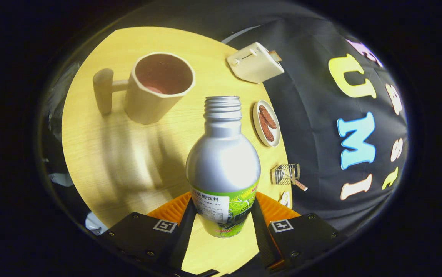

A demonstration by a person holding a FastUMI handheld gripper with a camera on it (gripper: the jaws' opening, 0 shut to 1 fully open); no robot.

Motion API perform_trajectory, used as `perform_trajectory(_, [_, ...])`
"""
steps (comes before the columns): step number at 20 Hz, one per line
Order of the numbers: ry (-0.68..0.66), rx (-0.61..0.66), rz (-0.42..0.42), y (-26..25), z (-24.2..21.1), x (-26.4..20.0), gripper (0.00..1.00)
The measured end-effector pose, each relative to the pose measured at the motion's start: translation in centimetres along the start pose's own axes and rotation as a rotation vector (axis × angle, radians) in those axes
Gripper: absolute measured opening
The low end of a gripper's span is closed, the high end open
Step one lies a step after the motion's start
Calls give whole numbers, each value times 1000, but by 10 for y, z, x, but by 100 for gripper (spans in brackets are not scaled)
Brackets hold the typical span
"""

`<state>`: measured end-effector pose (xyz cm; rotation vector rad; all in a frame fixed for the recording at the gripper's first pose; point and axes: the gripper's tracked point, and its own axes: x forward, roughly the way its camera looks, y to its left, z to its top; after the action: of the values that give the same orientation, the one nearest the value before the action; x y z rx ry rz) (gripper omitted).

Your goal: Take the bottle from table, then pour the juice into the cup, finally place the bottle on the coaster

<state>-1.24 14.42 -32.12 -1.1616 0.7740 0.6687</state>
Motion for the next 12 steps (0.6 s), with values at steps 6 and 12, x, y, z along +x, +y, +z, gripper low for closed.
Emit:
perform_trajectory(6, [-82,298,96,-1,2,2,74])
perform_trajectory(12, [-224,546,163,-14,24,8,74])
